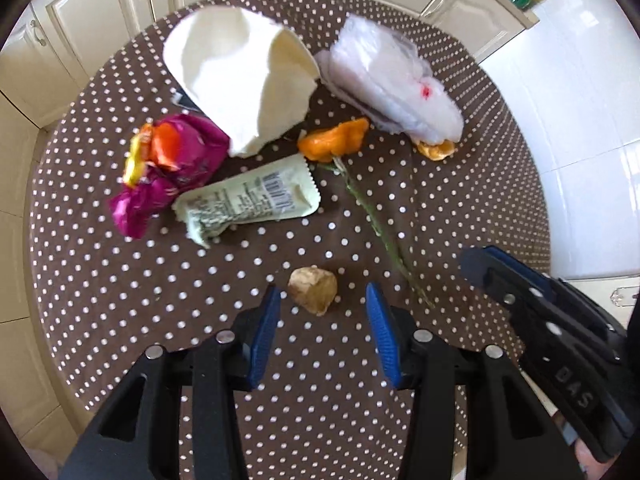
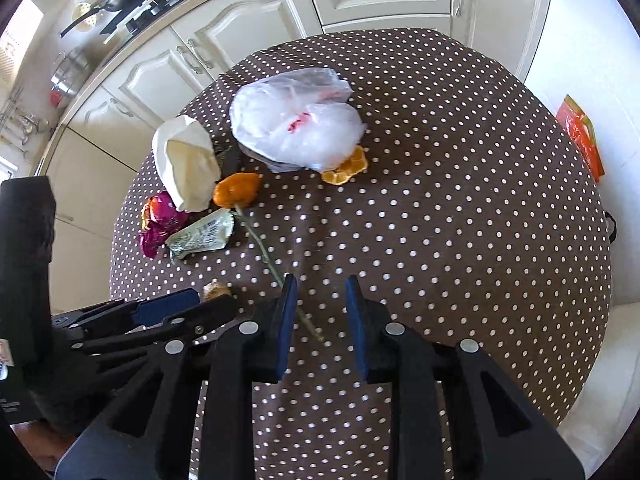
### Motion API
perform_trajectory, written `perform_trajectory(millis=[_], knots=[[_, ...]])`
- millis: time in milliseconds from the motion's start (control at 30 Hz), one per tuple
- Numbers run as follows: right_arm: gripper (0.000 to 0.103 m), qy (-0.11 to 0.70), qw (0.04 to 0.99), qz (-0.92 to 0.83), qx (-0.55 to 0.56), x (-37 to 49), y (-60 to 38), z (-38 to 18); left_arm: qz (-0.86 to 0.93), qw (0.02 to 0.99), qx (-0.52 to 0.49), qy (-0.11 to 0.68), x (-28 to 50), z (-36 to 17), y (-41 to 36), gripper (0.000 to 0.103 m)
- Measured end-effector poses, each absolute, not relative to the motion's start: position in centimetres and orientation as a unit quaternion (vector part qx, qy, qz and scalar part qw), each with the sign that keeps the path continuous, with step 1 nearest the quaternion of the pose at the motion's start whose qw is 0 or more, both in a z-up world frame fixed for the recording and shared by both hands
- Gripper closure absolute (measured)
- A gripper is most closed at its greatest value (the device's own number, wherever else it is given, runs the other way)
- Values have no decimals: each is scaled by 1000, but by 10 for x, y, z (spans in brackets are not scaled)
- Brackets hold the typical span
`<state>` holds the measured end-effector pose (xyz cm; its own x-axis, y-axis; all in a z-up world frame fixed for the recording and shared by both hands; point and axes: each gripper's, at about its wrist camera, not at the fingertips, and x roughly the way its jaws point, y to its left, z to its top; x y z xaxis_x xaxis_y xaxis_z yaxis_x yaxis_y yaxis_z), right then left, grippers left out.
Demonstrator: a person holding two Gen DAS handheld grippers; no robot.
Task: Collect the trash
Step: 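Grasp the small bread piece with the left tool while the right tool grasps the orange flower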
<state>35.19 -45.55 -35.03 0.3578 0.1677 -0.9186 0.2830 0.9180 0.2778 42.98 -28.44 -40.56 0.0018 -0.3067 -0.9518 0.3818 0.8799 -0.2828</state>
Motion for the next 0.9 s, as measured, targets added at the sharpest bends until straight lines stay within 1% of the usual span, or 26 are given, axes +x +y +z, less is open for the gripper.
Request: perform_trajectory(millis=[33,100,300,500,600,633,667,733,900], knots=[[79,566,799,-34,201,352,-459,-351,-242,707,29,664,430,-409,-288,63],[79,567,799,-28,200,355,-459,-352,-234,712,35,661,431,-413,-291,80],[79,569,801,7,186,380,-449,-360,-221,730,-7,647,440,-396,-274,81],[79,571,805,30,159,404,-424,-371,-185,749,-35,635,448,-379,-235,81],[79,585,798,33,141,413,-415,-385,-169,753,-51,634,450,-376,-214,81],[81,583,801,33,129,414,-412,-386,-166,754,-54,633,448,-375,-210,81],[93,583,804,34,109,415,-409,-385,-161,755,-59,633,446,-374,-203,81],[100,584,803,37,110,416,-409,-383,-159,753,-72,634,448,-375,-183,81],[100,573,811,32,114,405,-409,-359,-164,756,-101,625,441,-358,-148,81]])
